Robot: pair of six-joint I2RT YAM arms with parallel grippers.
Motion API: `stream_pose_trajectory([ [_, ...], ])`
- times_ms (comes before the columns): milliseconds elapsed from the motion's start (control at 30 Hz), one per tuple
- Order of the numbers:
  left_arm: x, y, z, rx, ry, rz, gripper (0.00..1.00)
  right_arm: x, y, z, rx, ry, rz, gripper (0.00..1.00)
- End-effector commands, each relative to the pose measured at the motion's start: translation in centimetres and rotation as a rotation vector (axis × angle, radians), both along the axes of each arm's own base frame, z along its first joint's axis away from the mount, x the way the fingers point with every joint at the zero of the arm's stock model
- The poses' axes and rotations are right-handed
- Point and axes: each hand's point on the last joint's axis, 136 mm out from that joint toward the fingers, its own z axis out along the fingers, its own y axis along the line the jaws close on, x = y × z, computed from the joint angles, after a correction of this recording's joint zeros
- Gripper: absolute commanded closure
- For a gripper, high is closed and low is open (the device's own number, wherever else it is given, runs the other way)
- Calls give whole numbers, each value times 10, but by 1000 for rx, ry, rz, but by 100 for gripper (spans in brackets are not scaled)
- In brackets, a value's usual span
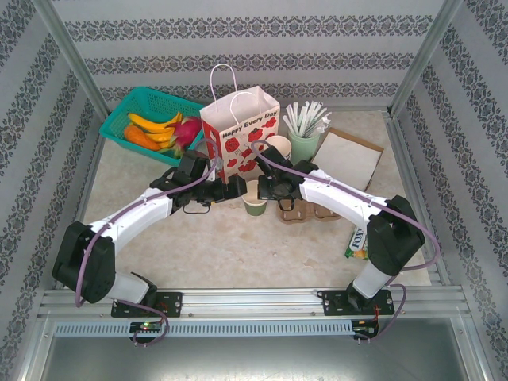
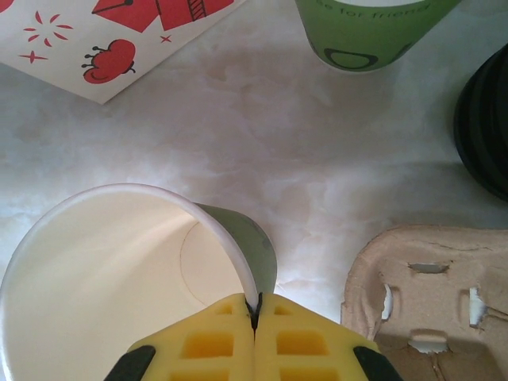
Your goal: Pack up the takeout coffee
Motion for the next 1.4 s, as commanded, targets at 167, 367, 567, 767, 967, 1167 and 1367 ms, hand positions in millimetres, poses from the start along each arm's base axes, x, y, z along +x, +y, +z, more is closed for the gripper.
stream_pose_trajectory([
  [167,7,-12,10,-40,-36,-13,0,4,11,-3,39,-22,38,89],
  [367,8,-11,7,-33,-30,-5,0,4,13,-7,39,-9,44,88],
  [567,9,-9,6,-28,-29,10,0,3,13,-6,33,-8,52,82],
  [767,9,-5,2,-10,-25,31,0,6,10,14,64,-45,60,70],
  [967,11,0,1,10,-27,56,0,11,-30,44,78,-123,-25,54],
  [1167,14,17,-10,91,3,146,0,12,-114,28,106,-42,-350,46],
  [1367,15,24,-15,109,14,194,0,15,-173,6,164,110,-560,47],
])
